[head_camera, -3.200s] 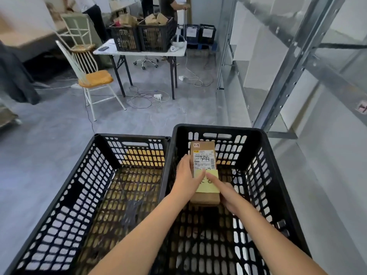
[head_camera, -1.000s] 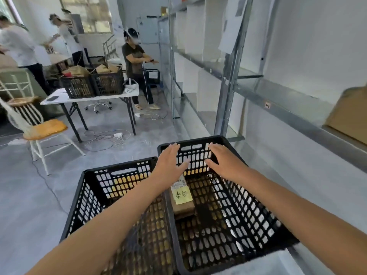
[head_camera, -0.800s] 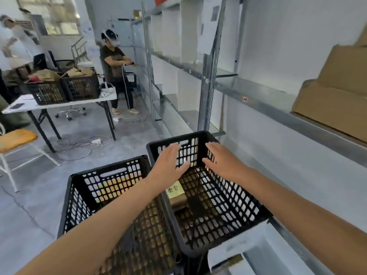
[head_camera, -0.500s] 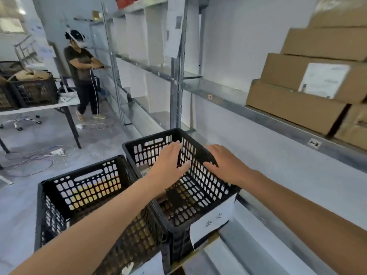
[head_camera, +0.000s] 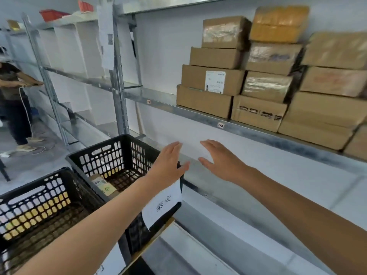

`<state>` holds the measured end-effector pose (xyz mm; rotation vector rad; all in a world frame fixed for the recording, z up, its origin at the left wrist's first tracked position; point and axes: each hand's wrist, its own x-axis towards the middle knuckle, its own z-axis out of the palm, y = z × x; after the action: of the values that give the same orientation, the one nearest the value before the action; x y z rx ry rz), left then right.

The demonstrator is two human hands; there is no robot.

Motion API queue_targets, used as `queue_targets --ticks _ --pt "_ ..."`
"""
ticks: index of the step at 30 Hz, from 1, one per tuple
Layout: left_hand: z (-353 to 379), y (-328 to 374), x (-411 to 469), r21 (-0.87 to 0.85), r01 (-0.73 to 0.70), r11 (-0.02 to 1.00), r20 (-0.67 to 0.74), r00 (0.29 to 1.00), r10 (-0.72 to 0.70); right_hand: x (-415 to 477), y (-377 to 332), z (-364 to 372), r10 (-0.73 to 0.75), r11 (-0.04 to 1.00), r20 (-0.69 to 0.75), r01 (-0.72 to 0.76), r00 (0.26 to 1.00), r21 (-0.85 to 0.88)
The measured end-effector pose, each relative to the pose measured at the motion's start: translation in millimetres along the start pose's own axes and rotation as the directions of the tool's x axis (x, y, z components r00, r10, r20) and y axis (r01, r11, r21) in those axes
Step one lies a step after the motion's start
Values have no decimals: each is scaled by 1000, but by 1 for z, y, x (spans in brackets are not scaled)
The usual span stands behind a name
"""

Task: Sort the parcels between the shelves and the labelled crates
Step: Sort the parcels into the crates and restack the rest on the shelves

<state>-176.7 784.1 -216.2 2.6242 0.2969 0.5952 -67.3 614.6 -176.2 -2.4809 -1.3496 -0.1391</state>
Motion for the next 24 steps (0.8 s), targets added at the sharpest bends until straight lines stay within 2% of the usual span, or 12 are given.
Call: queue_targets --ticks 6,12,19,24 --pt "31 98 -34 -57 -142 988 32 989 144 -114 44 -48 159 986 -69 -162 985 -49" --pt "69 215 -78 -178 -215 960 103 966 235 -257 69 -81 355 934 -129 -358 926 -3" --pt "102 335 -136 -295 -383 876 157 885 439 -405 88 -122 518 844 -224 -536 825 -22" --pt "110 403 -154 -356 -478 803 161 815 557 -478 100 -158 598 771 -305 -635 741 -31"
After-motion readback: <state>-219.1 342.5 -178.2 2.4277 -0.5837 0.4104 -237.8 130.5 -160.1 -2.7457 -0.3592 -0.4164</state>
